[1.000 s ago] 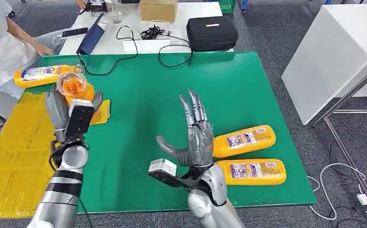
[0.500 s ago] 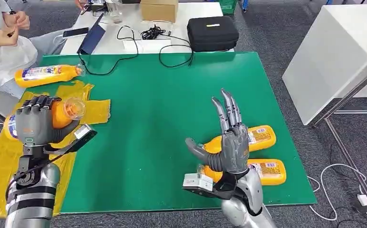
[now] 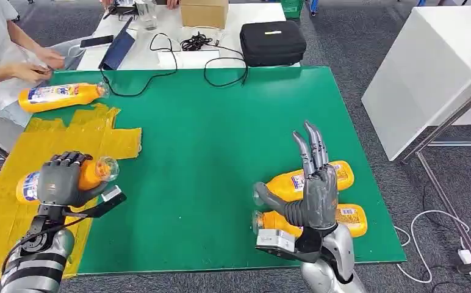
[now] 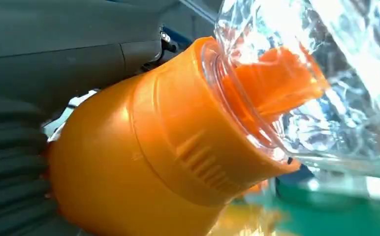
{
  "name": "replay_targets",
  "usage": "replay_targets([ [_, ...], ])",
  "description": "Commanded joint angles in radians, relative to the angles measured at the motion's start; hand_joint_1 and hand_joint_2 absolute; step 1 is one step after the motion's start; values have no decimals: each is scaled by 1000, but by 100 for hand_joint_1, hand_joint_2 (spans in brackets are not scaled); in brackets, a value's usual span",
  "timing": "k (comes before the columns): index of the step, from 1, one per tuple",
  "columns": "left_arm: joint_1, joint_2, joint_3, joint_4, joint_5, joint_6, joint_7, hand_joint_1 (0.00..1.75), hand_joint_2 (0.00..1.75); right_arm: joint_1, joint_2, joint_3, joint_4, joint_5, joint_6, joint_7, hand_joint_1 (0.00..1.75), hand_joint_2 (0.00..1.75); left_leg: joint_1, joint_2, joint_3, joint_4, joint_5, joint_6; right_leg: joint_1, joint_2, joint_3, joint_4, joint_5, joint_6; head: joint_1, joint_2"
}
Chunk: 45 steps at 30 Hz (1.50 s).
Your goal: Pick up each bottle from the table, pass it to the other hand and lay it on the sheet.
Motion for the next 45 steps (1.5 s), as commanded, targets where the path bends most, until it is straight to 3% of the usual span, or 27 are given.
replay_targets([
  [1, -48, -56, 23, 238, 43, 1, -46, 150, 175, -32, -16, -25, 71, -14, 14, -6, 0, 175, 1, -1, 5, -1, -1, -1, 1, -2, 5, -1, -1, -1, 1, 0],
  [2, -54, -63, 30, 249, 46, 1, -56, 2, 175, -39, -16, -23, 76, -18, 17, -6, 0, 175, 0, -1, 5, -2, -1, -1, 0, -2, 5, -2, -1, 0, 1, 0],
  [5, -63, -111, 57, 259, 9, 1, -65, 0, 175, -68, -2, -9, 117, -20, 30, -2, 0, 175, 0, -1, 7, -2, -1, -1, 0, -2, 7, -2, -1, 0, 0, 0],
  [11, -126, -206, 213, 346, 169, 1, -212, 0, 175, -114, 3, 23, 179, 23, 76, 50, 0, 175, 1, -1, 4, -1, -1, -1, 1, -2, 5, -1, -1, 0, 0, 0],
  [17, -159, -213, 244, 393, 271, 1, -259, 0, 175, -118, 2, 23, 182, 36, 84, 63, 0, 175, 1, -1, 4, -1, -1, -1, 1, -1, 5, -1, -1, 0, 1, 0],
  [20, -195, -208, 247, 451, 491, -24, -333, 0, 175, -117, 4, 22, 179, 58, 92, 83, 0, 175, 0, -2, 3, -1, 0, -1, 1, -2, 4, -1, 0, 0, 0, 0],
  [23, -164, -208, 175, 366, 656, -118, -333, 0, 175, -119, 3, 19, 182, 75, 100, 96, 0, 175, 2, -1, 6, 0, -2, -1, 2, -2, 8, -1, -2, -1, 0, 0],
  [26, -75, -229, 77, 113, 955, -296, -333, 0, 175, -123, -8, 6, 182, 149, 121, 148, 0, 175, 1, -1, 4, 0, -2, -1, 1, -2, 5, -1, -1, 0, 0, 0],
  [28, -68, -232, 74, 107, 956, -297, -333, 0, 175, -118, -13, 0, 181, 147, 119, 147, 0, 175, 2, 0, 5, 2, -3, -1, 2, -1, 6, 0, -2, 0, 0, 0],
  [29, -17, -249, 50, -53, 1074, -382, -333, 0, 175, -130, -29, -7, 188, 199, 153, 181, 0, 175, 1, 0, 3, 1, -2, 0, 1, -1, 4, -1, -1, 0, 0, 0],
  [32, 21, -292, 58, -235, 1191, -505, -330, 0, 175, -190, -59, -30, 227, 234, 218, 213, 0, 175, 1, -1, 1, 1, -1, 0, 1, -1, 2, 0, -1, 0, 0, 0],
  [40, 33, -293, 60, -255, 1190, -512, -313, 0, 175, -195, -53, -36, 234, 232, 226, 211, 0, 175, 1, 0, 8, 1, -4, -1, 1, -1, 10, -1, -3, -1, 1, 0],
  [41, 31, -300, 68, -274, 1254, -578, -333, 0, 175, -211, -73, -32, 243, 243, 270, 227, 0, 175, 0, 0, 3, 0, -2, -1, 1, 0, 5, -1, -1, 0, 0, 0],
  [45, 68, -327, 61, -383, 1354, -709, -286, 0, 175, -307, -150, -64, 321, 217, 369, 205, 0, 175, 1, 1, 8, 2, -5, -1, 2, 0, 10, 0, -3, 0, 0, 0],
])
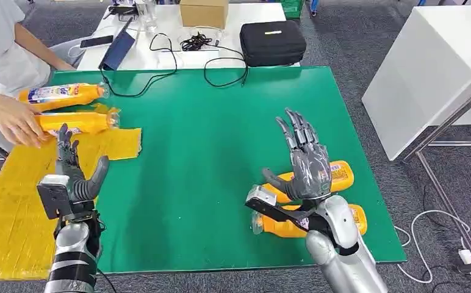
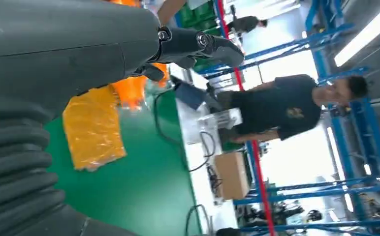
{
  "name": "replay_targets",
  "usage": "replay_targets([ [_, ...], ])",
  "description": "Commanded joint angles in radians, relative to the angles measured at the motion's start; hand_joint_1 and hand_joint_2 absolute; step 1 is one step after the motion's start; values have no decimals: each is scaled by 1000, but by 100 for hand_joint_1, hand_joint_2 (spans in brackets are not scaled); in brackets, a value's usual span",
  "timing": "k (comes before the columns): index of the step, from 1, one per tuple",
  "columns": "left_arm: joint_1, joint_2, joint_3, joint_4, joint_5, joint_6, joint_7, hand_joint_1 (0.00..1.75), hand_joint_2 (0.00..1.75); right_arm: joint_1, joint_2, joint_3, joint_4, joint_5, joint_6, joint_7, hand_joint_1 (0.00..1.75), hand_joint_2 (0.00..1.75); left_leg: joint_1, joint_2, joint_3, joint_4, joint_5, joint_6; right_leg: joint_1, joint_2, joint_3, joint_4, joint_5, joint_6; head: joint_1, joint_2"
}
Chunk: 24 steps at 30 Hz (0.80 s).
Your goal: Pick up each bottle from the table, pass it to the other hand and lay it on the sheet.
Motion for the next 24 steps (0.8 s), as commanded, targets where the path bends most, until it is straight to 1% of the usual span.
replay_targets([
  [1, 46, -52, -10, -163, 179, -215, 46, 0, 175, -175, -133, -31, 172, -19, 185, -16, 0, 175, 1, 2, 2, 2, -2, 0, 1, 1, 2, 0, -1, 0, 0, 0],
  [3, 45, -57, -24, -142, 196, -241, 52, 0, 175, -257, -209, -19, 233, -17, 265, -23, 0, 175, 0, 2, 4, 1, -3, 0, 1, 1, 5, 0, -1, 1, 0, 0],
  [4, 37, -57, -37, -117, 212, -262, 52, 0, 175, -330, -255, -5, 291, -25, 315, -45, 0, 175, 0, 2, 5, 1, -2, 0, 1, 0, 5, 0, -1, 0, -1, 0],
  [5, 29, -58, -44, -95, 212, -262, 52, 0, 175, -384, -282, 2, 331, -43, 358, -72, 0, 175, -1, 0, 3, 1, -1, 0, -1, -2, 3, 0, -1, 1, 0, 0],
  [6, 14, -57, -54, -61, 212, -261, 52, 0, 175, -463, -311, 10, 387, -84, 418, -110, 0, 175, 0, 0, 3, 2, -1, 1, 0, -1, 4, 0, -1, 1, 1, 0],
  [7, 0, -59, -61, -32, 217, -264, 50, 0, 175, -522, -329, 23, 427, -121, 480, -141, 0, 175, -2, 1, 1, 2, 0, 1, -1, 0, 1, 2, 0, 1, -1, 0],
  [8, -21, -58, -72, 10, 224, -263, 45, 0, 175, -607, -350, 47, 485, -190, 567, -180, 0, 175, -2, 1, 2, 3, 0, 2, -2, 1, 2, 2, 0, 1, -1, 0],
  [9, -35, -58, -77, 33, 230, -261, 36, 0, 175, -655, -356, 61, 522, -241, 633, -201, 0, 175, -4, 0, 0, 2, 1, 3, -4, -1, 1, 2, 1, 2, 0, 0],
  [10, -50, -55, -89, 59, 239, -259, 26, 0, 175, -710, -370, 91, 559, -293, 676, -205, 0, 175, -5, 1, 1, 4, 1, 3, -4, 0, 1, 3, 1, 3, 0, 0],
  [11, -57, -54, -94, 71, 243, -254, 22, 0, 175, -736, -368, 97, 588, -351, 711, -204, 0, 175, -6, 0, 0, 2, 3, 4, -5, -1, 0, 2, 2, 4, 0, 0],
  [12, -60, -55, -96, 75, 249, -255, 21, 0, 175, -745, -367, 95, 603, -395, 748, -211, 0, 175, -5, 1, 1, 3, 2, 4, -5, 0, 1, 3, 2, 4, 0, 0],
  [13, -64, -52, -103, 85, 251, -254, 20, 0, 175, -750, -384, 114, 604, -445, 761, -211, 0, 175, -6, 0, 0, 2, 3, 5, -6, -1, 1, 1, 3, 5, 0, 0],
  [14, -65, -51, -105, 90, 253, -252, 20, 0, 175, -746, -391, 121, 602, -468, 759, -203, 0, 175, -5, -2, 2, 2, 3, 5, -5, -2, 4, 1, 3, 5, 0, 0],
  [15, -65, -51, -105, 99, 263, -255, 23, 0, 175, -735, -404, 145, 593, -489, 741, -189, 0, 175, -5, -3, 1, 1, 4, 6, -5, -3, 3, 0, 3, 5, 0, 0],
  [17, -63, -51, -107, 106, 265, -253, 23, 0, 175, -721, -408, 166, 592, -517, 719, -170, 0, 175, -5, -4, 5, 1, 3, 6, -4, -5, 7, -1, 2, 5, 0, 0],
  [18, -64, -51, -108, 108, 264, -252, 23, 0, 175, -714, -406, 176, 594, -523, 712, -167, 0, 175, -5, -4, 3, 0, 4, 6, -4, -4, 5, -1, 3, 5, 0, 0],
  [21, -65, -53, -109, 110, 264, -252, 23, 0, 175, -695, -401, 183, 600, -525, 709, -167, 0, 175, -4, -3, 5, 1, 2, 6, -4, -3, 7, -2, 2, 5, 0, 0],
  [22, -65, -54, -110, 111, 264, -252, 23, 0, 175, -693, -400, 185, 600, -524, 707, -167, 0, 175, -5, -3, 2, 1, 3, 6, -4, -3, 4, -1, 3, 6, 0, 0],
  [23, -66, -54, -110, 111, 264, -252, 23, 0, 175, -691, -400, 186, 601, -524, 707, -167, 0, 175, -4, -3, 4, 1, 2, 6, -4, -3, 7, -1, 3, 5, 0, 0],
  [24, -70, -54, -111, 119, 264, -251, 23, 0, 175, -689, -398, 195, 608, -525, 703, -167, 0, 175, -5, -3, 1, 0, 4, 7, -5, -3, 3, -1, 4, 6, -1, 0],
])
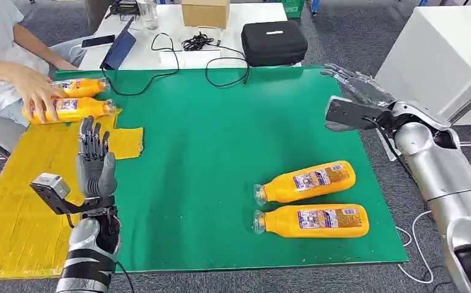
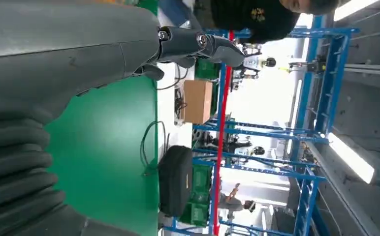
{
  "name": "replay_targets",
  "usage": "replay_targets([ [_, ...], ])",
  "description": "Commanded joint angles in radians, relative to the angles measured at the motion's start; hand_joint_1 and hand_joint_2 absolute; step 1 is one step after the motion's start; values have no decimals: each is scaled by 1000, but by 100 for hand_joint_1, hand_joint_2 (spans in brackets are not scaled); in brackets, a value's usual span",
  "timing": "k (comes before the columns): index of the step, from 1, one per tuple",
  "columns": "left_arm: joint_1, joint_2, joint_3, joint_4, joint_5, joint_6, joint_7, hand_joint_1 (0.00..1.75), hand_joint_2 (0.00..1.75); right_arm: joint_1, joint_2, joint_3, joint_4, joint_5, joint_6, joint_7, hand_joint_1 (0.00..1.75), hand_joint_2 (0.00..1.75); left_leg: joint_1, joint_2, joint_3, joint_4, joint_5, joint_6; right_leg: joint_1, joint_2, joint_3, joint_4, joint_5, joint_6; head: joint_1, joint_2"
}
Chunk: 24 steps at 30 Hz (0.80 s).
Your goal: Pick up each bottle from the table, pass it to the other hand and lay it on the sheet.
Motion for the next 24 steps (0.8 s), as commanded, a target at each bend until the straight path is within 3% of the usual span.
replay_targets([
  [1, -57, -2, -19, 116, 3, 5, 2, 0, 175, -51, -15, 126, 134, -11, -15, 4, 0, 175, 1, 0, 6, 0, -2, -2, 1, -1, 7, -1, -2, -1, 0, 0],
  [15, -72, 10, -9, 84, 27, 9, 7, 0, 175, 3, 60, 226, 279, -15, -76, -5, 0, 175, 2, 1, 3, -1, -1, -1, 2, 1, 4, -2, 0, -1, 0, 0],
  [24, -84, 23, 8, 81, 36, 17, 14, 0, 175, -12, 26, 256, 307, -18, -49, -30, 0, 175, 2, 1, 4, 0, -2, -2, 2, 0, 5, -1, -1, -1, 0, 0],
])
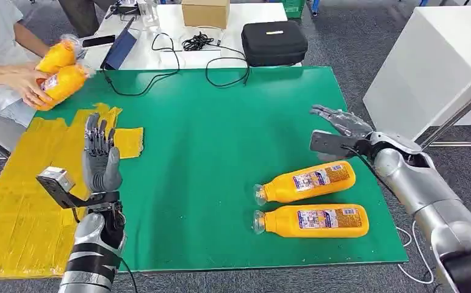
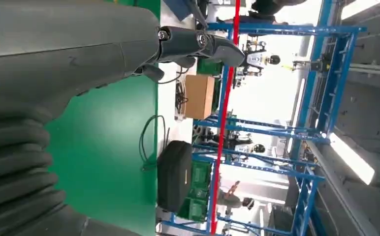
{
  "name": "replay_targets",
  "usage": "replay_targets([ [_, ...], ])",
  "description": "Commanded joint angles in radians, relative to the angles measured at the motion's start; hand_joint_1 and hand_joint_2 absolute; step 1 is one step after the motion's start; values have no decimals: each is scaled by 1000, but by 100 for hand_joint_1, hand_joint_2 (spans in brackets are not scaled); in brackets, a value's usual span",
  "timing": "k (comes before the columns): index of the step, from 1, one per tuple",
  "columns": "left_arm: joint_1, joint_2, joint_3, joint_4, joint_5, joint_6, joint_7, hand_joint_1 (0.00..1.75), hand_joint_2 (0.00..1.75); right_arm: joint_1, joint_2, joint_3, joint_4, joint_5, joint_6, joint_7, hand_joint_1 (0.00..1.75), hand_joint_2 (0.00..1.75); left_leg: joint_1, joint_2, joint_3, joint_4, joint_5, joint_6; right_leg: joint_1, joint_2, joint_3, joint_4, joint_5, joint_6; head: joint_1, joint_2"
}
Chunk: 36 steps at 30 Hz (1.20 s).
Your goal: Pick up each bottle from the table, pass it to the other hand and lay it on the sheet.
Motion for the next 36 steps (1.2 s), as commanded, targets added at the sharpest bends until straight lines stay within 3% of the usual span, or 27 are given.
replay_targets([
  [1, -49, 27, 23, 37, 10, 7, 8, 0, 175, -57, -1, 97, 119, -12, 40, -17, 0, 175, 1, 1, 3, 0, -1, -2, 1, 0, 4, -1, -1, -1, 0, 0],
  [17, -111, 63, 36, 74, -9, 48, 16, 0, 175, -81, -99, 174, 33, -131, 145, -39, 0, 175, 1, 2, 3, 1, -2, -2, 1, 0, 3, 1, -1, -1, 0, 0],
  [22, -145, 67, 20, 132, -10, 61, 16, 0, 175, -118, -204, 231, -98, -288, 240, -39, 0, 175, -1, 0, 1, 1, -1, -1, 0, -1, 1, 2, -1, -1, 0, 0],
  [26, -149, 69, 16, 134, -8, 65, 13, 0, 175, -119, -249, 262, -153, -342, 250, -27, 0, 175, 0, 0, 2, 1, -2, -2, 1, -1, 3, 1, -2, -1, 0, 0],
  [36, -150, 71, 15, 131, -5, 67, 13, 0, 175, -109, -261, 301, -172, -341, 230, -17, 0, 175, -1, 1, 2, 0, -1, -1, 1, 0, 2, 0, -1, -1, 0, 0],
])
